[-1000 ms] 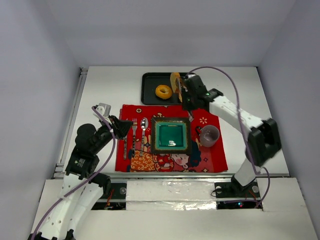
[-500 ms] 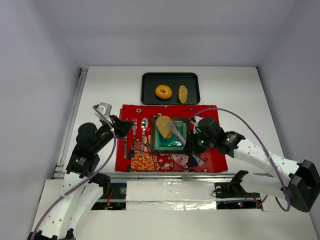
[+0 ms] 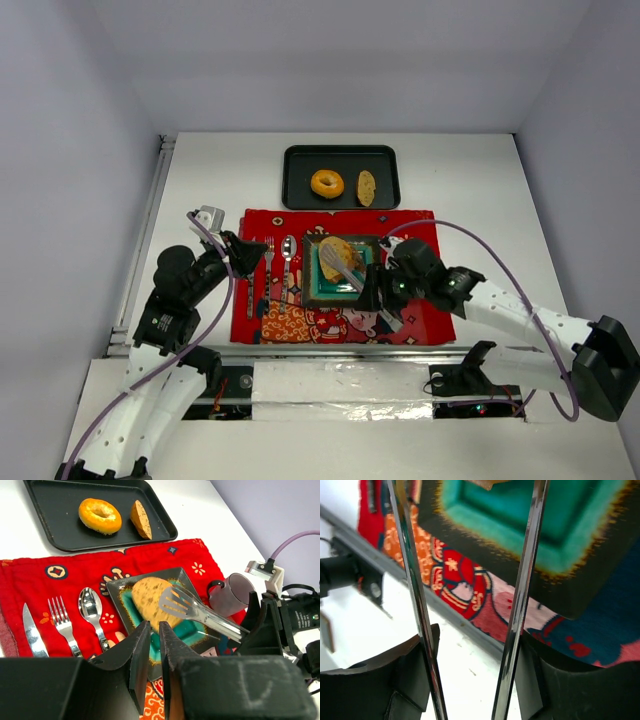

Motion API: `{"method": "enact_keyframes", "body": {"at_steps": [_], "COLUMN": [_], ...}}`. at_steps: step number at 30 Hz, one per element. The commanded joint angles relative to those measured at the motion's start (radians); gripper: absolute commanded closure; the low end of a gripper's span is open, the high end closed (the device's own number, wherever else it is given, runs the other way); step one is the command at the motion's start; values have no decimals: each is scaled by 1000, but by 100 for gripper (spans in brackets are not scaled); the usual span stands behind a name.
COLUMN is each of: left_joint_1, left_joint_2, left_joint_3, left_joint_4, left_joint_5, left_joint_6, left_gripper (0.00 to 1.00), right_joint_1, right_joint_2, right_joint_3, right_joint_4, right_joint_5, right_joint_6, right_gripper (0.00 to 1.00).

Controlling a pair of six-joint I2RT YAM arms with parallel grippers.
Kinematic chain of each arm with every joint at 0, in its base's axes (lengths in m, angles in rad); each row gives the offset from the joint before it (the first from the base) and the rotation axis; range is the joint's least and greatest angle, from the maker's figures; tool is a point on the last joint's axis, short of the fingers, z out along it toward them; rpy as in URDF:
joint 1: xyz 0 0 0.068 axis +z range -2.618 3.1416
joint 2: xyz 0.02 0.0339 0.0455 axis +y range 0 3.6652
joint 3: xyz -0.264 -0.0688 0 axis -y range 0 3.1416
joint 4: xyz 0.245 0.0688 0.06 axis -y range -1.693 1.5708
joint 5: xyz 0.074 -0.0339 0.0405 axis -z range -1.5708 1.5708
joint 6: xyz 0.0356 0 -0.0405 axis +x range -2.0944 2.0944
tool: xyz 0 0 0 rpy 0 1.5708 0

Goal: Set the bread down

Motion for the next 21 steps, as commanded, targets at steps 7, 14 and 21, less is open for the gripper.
{"method": "enact_keyframes", "body": {"at_steps": [7,14,21], "left_joint_1": [6,6,6], "left_joint_2": [-7,-20,-61], "left_joint_3": [-7,-7,-11], "left_joint_4": [44,46,53], "left_joint_5": [35,54,72], "left_joint_6": [7,10,12], "left_gripper": [89,89,89], "right_joint_1": [9,-147,-250], "right_joint_2": [0,279,607], "right_joint_3": [205,469,741], "right_joint_4": [-128,-182,-286], "right_joint_5": [276,468,571], "right_joint_6": [-70,-197,-295], "right_gripper": [41,45,43]}}
